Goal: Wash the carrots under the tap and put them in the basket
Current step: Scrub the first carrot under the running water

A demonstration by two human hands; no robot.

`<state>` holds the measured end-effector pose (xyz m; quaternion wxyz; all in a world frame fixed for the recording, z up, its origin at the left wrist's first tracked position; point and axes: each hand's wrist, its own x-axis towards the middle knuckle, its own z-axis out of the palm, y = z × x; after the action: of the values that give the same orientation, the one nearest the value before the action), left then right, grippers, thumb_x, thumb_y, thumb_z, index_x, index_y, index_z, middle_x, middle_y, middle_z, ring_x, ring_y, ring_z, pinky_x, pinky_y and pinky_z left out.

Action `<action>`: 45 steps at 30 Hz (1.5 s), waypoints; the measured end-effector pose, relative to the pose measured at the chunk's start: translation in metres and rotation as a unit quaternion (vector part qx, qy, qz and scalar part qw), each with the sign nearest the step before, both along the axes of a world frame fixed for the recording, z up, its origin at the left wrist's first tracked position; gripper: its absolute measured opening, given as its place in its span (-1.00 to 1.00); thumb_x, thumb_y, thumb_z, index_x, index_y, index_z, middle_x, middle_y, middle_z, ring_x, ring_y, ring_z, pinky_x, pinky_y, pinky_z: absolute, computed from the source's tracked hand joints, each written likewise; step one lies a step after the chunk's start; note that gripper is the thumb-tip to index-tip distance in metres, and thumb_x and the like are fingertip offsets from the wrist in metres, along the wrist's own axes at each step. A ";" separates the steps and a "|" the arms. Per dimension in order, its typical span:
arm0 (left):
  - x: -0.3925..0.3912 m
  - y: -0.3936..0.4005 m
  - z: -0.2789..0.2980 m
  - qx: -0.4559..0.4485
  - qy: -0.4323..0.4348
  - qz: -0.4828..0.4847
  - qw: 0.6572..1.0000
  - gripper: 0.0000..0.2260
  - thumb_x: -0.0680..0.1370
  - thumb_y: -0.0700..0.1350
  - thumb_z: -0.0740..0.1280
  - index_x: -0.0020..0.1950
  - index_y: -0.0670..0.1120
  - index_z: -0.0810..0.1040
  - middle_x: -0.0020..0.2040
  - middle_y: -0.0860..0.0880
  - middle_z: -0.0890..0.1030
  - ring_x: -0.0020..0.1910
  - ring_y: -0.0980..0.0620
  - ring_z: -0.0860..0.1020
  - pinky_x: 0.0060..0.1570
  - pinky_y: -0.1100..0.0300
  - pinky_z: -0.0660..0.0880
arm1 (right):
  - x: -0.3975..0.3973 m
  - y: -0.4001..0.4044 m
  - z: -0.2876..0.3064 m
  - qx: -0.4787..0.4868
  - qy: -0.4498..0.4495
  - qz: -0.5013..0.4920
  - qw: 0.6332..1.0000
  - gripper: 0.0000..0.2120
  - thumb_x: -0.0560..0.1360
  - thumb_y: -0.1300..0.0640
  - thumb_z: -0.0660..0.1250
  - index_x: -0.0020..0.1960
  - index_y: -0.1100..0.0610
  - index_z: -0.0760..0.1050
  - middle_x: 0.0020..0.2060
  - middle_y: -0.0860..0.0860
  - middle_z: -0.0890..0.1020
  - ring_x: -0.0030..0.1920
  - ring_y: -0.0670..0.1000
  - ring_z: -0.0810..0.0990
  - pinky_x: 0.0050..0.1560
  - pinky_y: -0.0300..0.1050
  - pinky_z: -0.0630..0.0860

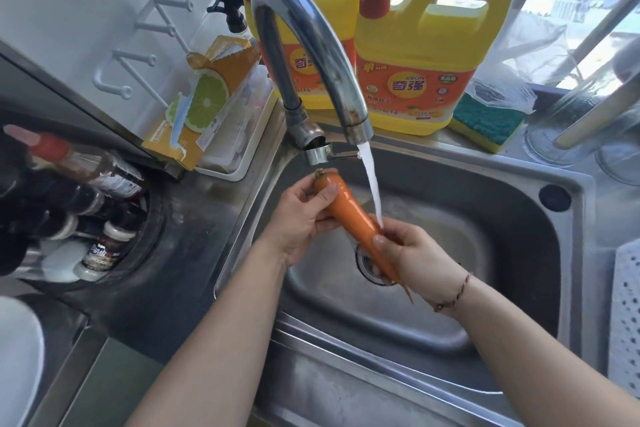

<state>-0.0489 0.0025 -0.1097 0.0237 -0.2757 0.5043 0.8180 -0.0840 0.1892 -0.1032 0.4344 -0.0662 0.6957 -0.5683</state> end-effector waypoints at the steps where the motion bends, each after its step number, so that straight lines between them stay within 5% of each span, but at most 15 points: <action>1: 0.000 0.001 0.000 0.008 0.004 0.000 1.000 -0.57 0.45 -0.09 0.39 0.31 -0.11 0.51 0.10 -0.18 0.64 0.05 -0.15 0.66 0.00 -0.03 0.64 | 0.000 0.000 0.002 -0.011 -0.018 -0.019 1.000 -0.81 0.64 0.25 0.18 0.10 0.08 0.56 -0.25 0.10 0.57 -0.44 -0.01 0.49 -0.45 -0.15 0.42; 3: 0.001 0.006 0.002 0.032 0.019 -0.006 0.999 -0.55 0.47 -0.11 0.36 0.36 -0.14 0.46 0.06 -0.17 0.67 0.04 -0.15 0.66 0.00 -0.02 0.63 | 0.000 -0.001 0.009 0.000 -0.034 -0.057 0.998 -0.79 0.65 0.08 0.22 0.03 0.18 0.56 -0.27 0.16 0.55 -0.51 0.02 0.42 -0.54 -0.21 0.32; 5: 0.002 0.012 0.002 0.044 0.036 -0.018 0.998 -0.55 0.49 -0.12 0.36 0.37 -0.16 0.44 0.06 -0.18 0.67 0.04 -0.15 0.65 0.01 -0.03 0.63 | -0.003 -0.005 0.017 0.059 -0.037 -0.058 0.996 -0.53 0.62 -0.17 0.18 -0.11 0.24 0.52 -0.37 0.16 0.51 -0.58 0.01 0.34 -0.57 -0.25 0.23; 9: -0.002 0.020 0.003 0.034 0.064 -0.040 0.997 -0.61 0.48 -0.13 0.43 0.30 -0.10 0.51 0.18 -0.29 0.55 0.13 -0.23 0.56 0.19 -0.20 0.54 | -0.007 -0.006 0.023 0.160 -0.070 -0.015 0.985 -0.31 0.47 -0.48 0.07 -0.25 0.15 0.50 -0.48 0.09 0.46 -0.61 0.01 0.30 -0.55 -0.25 0.19; 16: -0.003 0.014 0.002 0.031 0.052 -0.011 0.998 -0.60 0.49 -0.14 0.35 0.33 -0.16 0.49 0.09 -0.26 0.61 0.10 -0.27 0.59 0.05 -0.09 0.62 | 0.005 -0.002 0.023 0.056 0.034 -0.027 0.998 -0.71 0.64 -0.03 0.18 -0.05 0.19 0.48 -0.39 0.08 0.46 -0.60 -0.11 0.32 -0.59 -0.30 0.24; 19: -0.003 0.014 0.003 0.015 0.053 -0.014 0.998 -0.61 0.49 -0.13 0.36 0.32 -0.15 0.50 0.13 -0.29 0.57 0.12 -0.27 0.57 0.08 -0.10 0.61 | 0.003 -0.002 0.023 0.042 0.025 -0.035 0.998 -0.72 0.64 0.06 0.19 0.02 0.29 0.48 -0.38 0.11 0.44 -0.61 -0.11 0.30 -0.60 -0.32 0.22; 24: -0.007 0.019 0.007 -0.009 0.044 -0.025 0.999 -0.61 0.45 -0.12 0.37 0.27 -0.11 0.51 0.15 -0.28 0.56 0.10 -0.19 0.59 0.13 -0.14 0.56 | 0.001 -0.004 0.016 0.093 0.072 -0.065 0.991 -0.53 0.60 -0.08 0.25 -0.03 0.38 0.52 -0.43 0.08 0.43 -0.58 -0.08 0.29 -0.60 -0.29 0.21; 29: -0.005 0.017 0.004 -0.010 0.037 -0.024 0.999 -0.62 0.46 -0.11 0.37 0.28 -0.10 0.52 0.16 -0.29 0.54 0.13 -0.23 0.56 0.14 -0.16 0.56 | 0.001 0.000 0.017 0.065 0.022 -0.034 0.997 -0.61 0.63 -0.01 0.20 0.08 0.36 0.49 -0.39 0.12 0.41 -0.60 -0.08 0.28 -0.59 -0.32 0.20; 32: -0.003 0.020 0.002 0.017 0.033 -0.021 0.999 -0.61 0.46 -0.12 0.36 0.29 -0.10 0.49 0.15 -0.27 0.55 0.12 -0.24 0.56 0.15 -0.15 0.55 | -0.004 -0.002 0.008 0.134 0.081 -0.029 0.987 -0.48 0.58 -0.16 0.24 -0.07 0.35 0.52 -0.46 0.04 0.46 -0.56 -0.07 0.32 -0.56 -0.26 0.25; 36: -0.003 0.019 0.004 0.026 0.005 -0.044 0.999 -0.61 0.52 -0.13 0.36 0.35 -0.05 0.47 0.16 -0.18 0.57 0.08 -0.16 0.62 0.12 -0.15 0.57 | -0.005 -0.002 0.004 0.225 0.205 0.006 0.953 -0.59 0.60 -0.21 0.15 -0.07 0.11 0.55 -0.28 0.03 0.66 -0.28 0.07 0.59 -0.21 0.00 0.56; 38: -0.006 0.017 0.003 -0.011 -0.020 -0.017 1.000 -0.65 0.56 -0.18 0.36 0.35 -0.09 0.47 0.14 -0.14 0.59 0.00 -0.11 0.66 -0.01 -0.06 0.65 | -0.002 0.000 0.001 0.214 0.258 0.045 0.941 -0.73 0.64 -0.08 0.12 0.06 0.04 0.52 -0.19 0.01 0.65 -0.18 0.10 0.60 -0.12 0.03 0.55; 40: -0.010 0.013 -0.001 -0.024 -0.029 0.033 0.999 -0.68 0.56 -0.24 0.37 0.31 -0.13 0.47 0.07 -0.12 0.63 -0.05 -0.08 0.66 -0.14 0.03 0.65 | 0.000 0.001 -0.002 0.140 0.221 0.045 0.964 -0.77 0.66 0.07 0.13 0.22 0.01 0.51 -0.26 -0.02 0.59 -0.30 0.03 0.54 -0.24 -0.07 0.47; 42: -0.011 0.009 -0.002 -0.011 -0.027 0.050 0.998 -0.70 0.57 -0.27 0.34 0.29 -0.13 0.46 0.00 -0.07 0.64 -0.08 -0.05 0.66 -0.18 0.04 0.64 | 0.000 0.004 -0.001 0.024 0.057 -0.027 0.998 -0.72 0.68 0.21 0.11 0.30 0.08 0.49 -0.28 0.10 0.50 -0.42 0.01 0.42 -0.42 -0.16 0.36; 45: -0.009 0.011 -0.003 -0.004 -0.025 0.035 0.999 -0.64 0.59 -0.28 0.31 0.38 -0.20 0.40 -0.04 -0.06 0.64 -0.09 -0.04 0.66 -0.15 0.02 0.64 | -0.003 0.006 0.004 -0.015 -0.067 -0.074 0.995 -0.76 0.67 0.23 0.10 0.14 0.22 0.53 -0.28 0.20 0.49 -0.52 0.02 0.39 -0.57 -0.24 0.27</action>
<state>-0.0583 0.0136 -0.1129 0.0069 -0.3137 0.4969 0.8091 -0.0871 0.1951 -0.0988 0.4357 0.0172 0.6595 -0.6123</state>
